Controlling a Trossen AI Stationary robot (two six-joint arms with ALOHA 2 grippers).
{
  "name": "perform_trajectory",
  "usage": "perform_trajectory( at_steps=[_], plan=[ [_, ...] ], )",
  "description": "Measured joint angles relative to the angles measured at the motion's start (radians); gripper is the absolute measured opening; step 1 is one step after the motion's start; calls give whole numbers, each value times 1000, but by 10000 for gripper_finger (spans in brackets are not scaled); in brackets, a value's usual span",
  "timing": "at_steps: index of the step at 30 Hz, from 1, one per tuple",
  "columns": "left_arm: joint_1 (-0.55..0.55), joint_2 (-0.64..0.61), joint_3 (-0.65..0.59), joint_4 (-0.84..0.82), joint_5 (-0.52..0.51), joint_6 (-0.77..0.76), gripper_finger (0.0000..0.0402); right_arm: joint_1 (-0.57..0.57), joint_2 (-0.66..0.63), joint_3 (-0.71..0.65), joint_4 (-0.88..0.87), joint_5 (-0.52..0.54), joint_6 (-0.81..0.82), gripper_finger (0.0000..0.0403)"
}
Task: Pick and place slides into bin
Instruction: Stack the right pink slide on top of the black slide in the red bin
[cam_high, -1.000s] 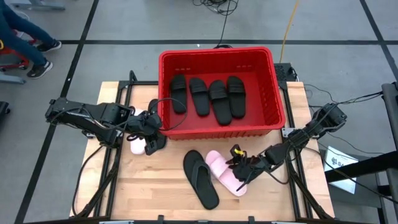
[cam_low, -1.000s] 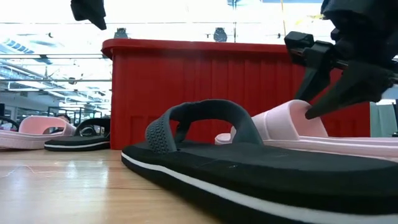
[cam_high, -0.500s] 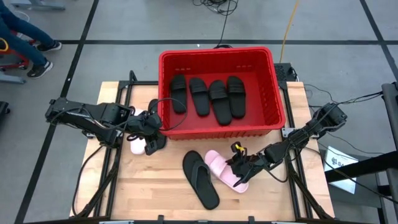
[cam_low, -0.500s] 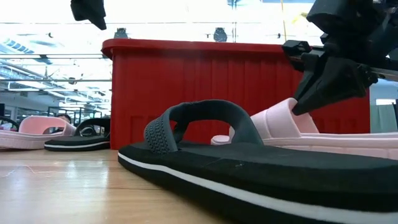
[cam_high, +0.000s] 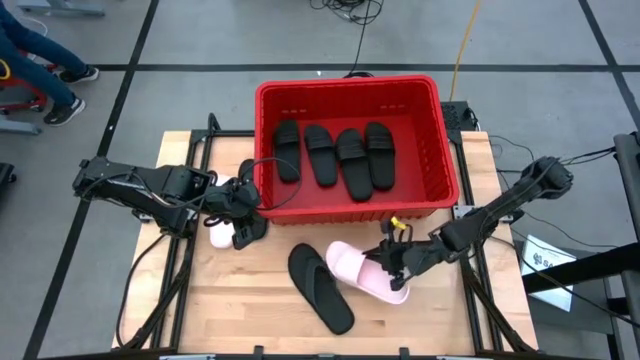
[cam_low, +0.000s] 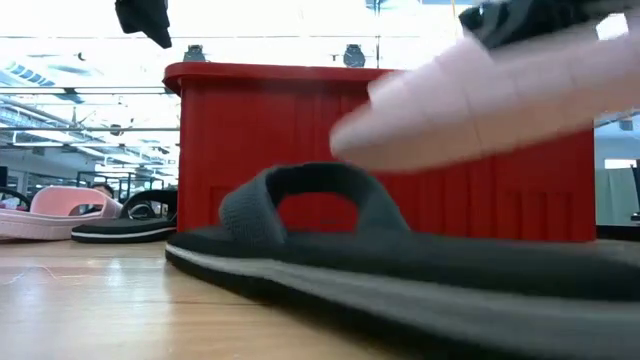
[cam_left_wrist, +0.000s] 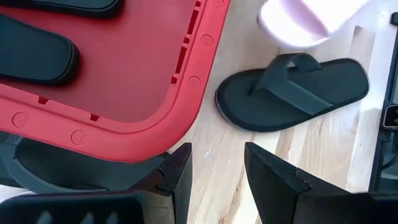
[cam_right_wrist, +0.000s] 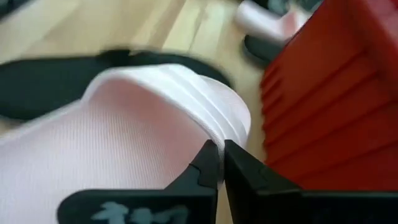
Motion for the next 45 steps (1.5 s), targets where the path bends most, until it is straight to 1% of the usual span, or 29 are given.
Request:
perform_trajectory(
  at_steps=[3,8,10,12,18,21,27,31,35,38,40,45],
  plan=[
    [0,0,0,0,0,2,141,0,-29,35,2,14,-39,1],
    [0,0,0,0,0,9,141,-1,-47,108,1,42,-161,1],
    [0,0,0,0,0,11,141,-7,-48,141,4,80,-191,1],
    [0,0,0,0,0,14,141,-18,-49,171,6,116,-221,0],
    [-1,0,0,23,0,24,141,-63,-49,223,4,126,-360,0],
    [-1,0,0,59,0,49,141,-97,-59,247,6,172,-434,0],
    [-1,0,0,110,0,87,141,-208,-71,288,64,326,-552,0],
    [-1,0,0,128,0,101,141,-306,-78,290,218,377,-644,0],
    [0,0,0,131,0,100,141,-410,-78,290,326,381,-705,0],
    [0,0,0,134,0,99,141,-499,-78,290,350,383,-676,0],
    [0,0,0,142,0,99,141,-557,-77,288,350,407,-633,0],
    [0,0,0,203,0,100,141,-685,-39,233,347,420,-523,0]
  ],
)
